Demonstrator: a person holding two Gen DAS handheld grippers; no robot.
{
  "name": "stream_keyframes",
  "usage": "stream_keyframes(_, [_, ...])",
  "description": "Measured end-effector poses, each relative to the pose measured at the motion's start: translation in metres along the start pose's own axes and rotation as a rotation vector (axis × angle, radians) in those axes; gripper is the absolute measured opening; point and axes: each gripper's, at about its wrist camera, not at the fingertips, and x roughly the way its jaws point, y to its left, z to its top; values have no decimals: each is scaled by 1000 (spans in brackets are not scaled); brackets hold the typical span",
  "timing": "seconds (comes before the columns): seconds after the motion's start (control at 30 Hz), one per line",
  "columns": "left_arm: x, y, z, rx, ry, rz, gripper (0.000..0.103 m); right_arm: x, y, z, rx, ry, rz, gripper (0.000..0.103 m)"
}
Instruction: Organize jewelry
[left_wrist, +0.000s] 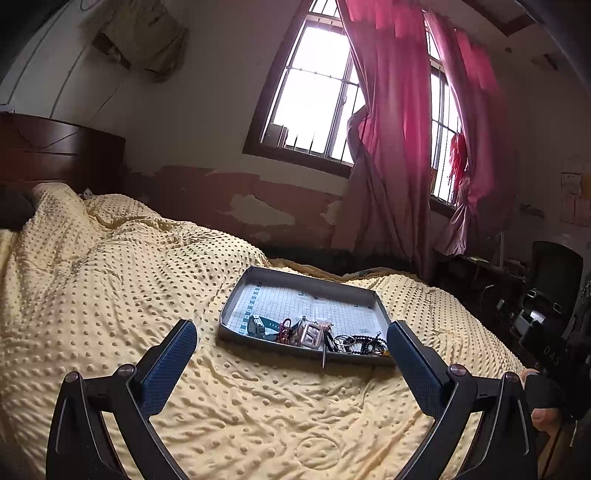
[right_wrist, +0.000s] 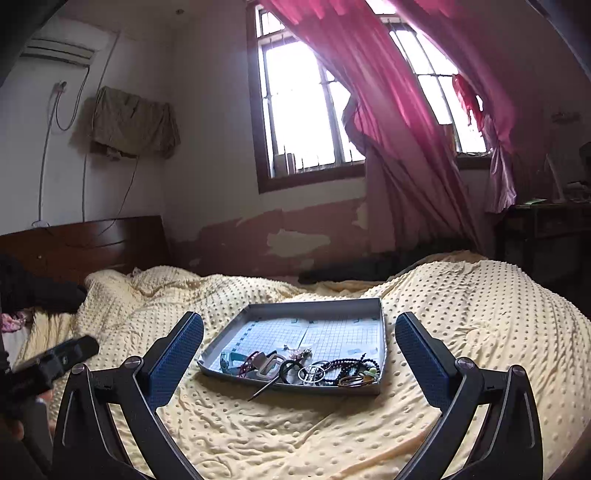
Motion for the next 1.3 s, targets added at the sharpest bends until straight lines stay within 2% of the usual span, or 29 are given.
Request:
stream_keyframes(0.23, [-30,7,-16,-41,-17,14,103,-35,5,-17,-13,-9,-18,102])
stream_keyframes(0.6, [-66,7,-36,50,-10,42,103,-78,11,-49,-37,45,-44,102])
stream_keyframes(0.77, [-77,9,-54,113,-33,90,103,-90,12,-58,-34,37,-62,102])
stream_keyframes(0.93, [-84,21,-53,49,-55,80,103,-88,22,-66,-48,59,-94,102])
stream_keyframes(1.1, [-75,21,-65,78,12,96,103,-86,33,-77,-56,100,-83,102])
stream_keyframes(1.2, [-68,21,-73,73,45,94,103,-85,37,-78,-58,96,-70,102])
stream_keyframes(1.3, [-67,21,-75,71,47,84,103,-83,41,-79,-64,100,-60,102])
